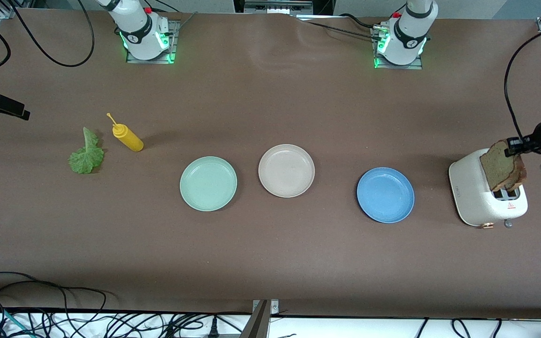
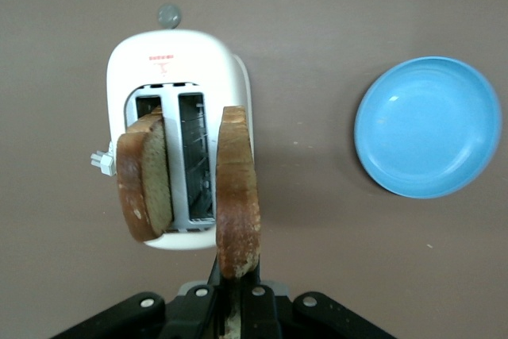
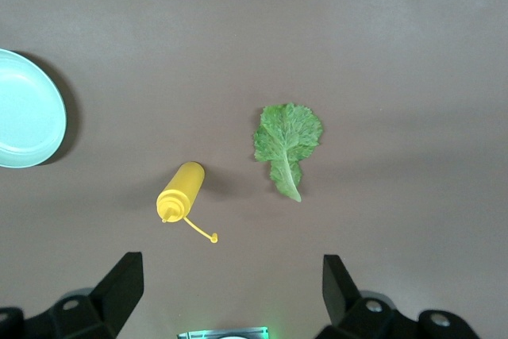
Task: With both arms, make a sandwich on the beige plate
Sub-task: 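Carry the bread to the beige plate while the right gripper reaches lettuce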
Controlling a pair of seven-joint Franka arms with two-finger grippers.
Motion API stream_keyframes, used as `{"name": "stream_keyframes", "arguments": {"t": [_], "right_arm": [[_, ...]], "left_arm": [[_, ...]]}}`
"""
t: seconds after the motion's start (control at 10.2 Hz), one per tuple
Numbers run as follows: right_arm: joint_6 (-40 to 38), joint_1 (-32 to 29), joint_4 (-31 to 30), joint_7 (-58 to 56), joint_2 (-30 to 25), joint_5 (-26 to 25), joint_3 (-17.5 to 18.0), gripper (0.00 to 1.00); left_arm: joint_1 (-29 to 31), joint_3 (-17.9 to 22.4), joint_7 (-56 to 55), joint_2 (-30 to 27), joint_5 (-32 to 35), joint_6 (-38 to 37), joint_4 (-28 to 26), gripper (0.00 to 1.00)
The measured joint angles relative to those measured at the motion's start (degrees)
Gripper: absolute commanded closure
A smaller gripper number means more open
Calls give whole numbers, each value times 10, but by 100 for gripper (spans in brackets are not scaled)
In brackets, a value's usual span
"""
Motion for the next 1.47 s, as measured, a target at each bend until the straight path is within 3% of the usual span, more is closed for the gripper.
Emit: {"name": "stream_keyframes", "arguments": {"t": [0.2,0.49,0.79,1.28,1.47], "right_arm": [[0,0,0,0,0,0,0,0],[0,0,0,0,0,0,0,0],[0,0,0,0,0,0,0,0],[0,-4,0,0,0,0,0,0],[0,-4,0,0,1,0,0,0]], "left_arm": [[-30,-1,-1,-33,-14,-10,-1,100],[-59,-2,0,-22,-126,-12,-26,100],[-90,-24,0,22,-277,-9,-52,100],[-167,-30,41,142,-554,15,-60,100],[-200,-45,82,177,-629,39,-59,100]]}}
